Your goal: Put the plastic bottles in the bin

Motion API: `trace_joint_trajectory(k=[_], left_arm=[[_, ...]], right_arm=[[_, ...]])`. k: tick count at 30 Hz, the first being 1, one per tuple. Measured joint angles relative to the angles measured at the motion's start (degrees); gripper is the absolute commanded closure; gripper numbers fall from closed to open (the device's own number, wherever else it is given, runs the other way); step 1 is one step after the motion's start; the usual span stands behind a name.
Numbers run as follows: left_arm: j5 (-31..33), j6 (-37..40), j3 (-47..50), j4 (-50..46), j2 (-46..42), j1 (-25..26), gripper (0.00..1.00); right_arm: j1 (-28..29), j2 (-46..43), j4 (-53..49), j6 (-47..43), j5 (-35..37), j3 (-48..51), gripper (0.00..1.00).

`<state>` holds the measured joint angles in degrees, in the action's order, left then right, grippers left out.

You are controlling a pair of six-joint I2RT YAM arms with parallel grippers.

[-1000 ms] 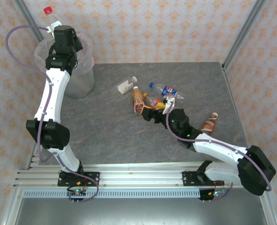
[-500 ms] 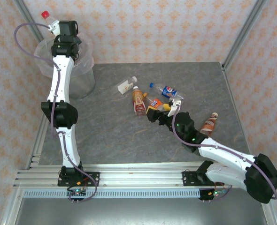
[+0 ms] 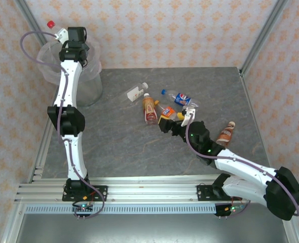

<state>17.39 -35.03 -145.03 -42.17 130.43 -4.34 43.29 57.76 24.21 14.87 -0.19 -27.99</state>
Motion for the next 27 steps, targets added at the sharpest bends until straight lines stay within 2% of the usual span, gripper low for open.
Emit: trace_joint_trajectory(k=[6, 13, 22, 27], left_arm=[[-0.24, -1.92, 0.0, -0.76, 1.22, 0.0, 0.38], [-0.63, -3.58, 0.0, -1.25, 1.25, 0.0, 0.2], [-0.74, -3.5, 0.0, -1.57, 1.22, 0.0, 0.14], [-3.67, -2.54, 0.0, -1.66, 1.22, 0.0, 0.09]], right_arm=[[0.0, 0.09, -0.57, 0.0, -0.02, 0.0, 0.01], [0.0, 0.13, -1.03, 0.04, -0.02, -0.02, 0.01], [0.0, 0.13, -1.07, 0.04, 0.48, 0.0, 0.01], [0.0, -0.52, -2.34, 0.13, 1.73, -0.02, 0.01]])
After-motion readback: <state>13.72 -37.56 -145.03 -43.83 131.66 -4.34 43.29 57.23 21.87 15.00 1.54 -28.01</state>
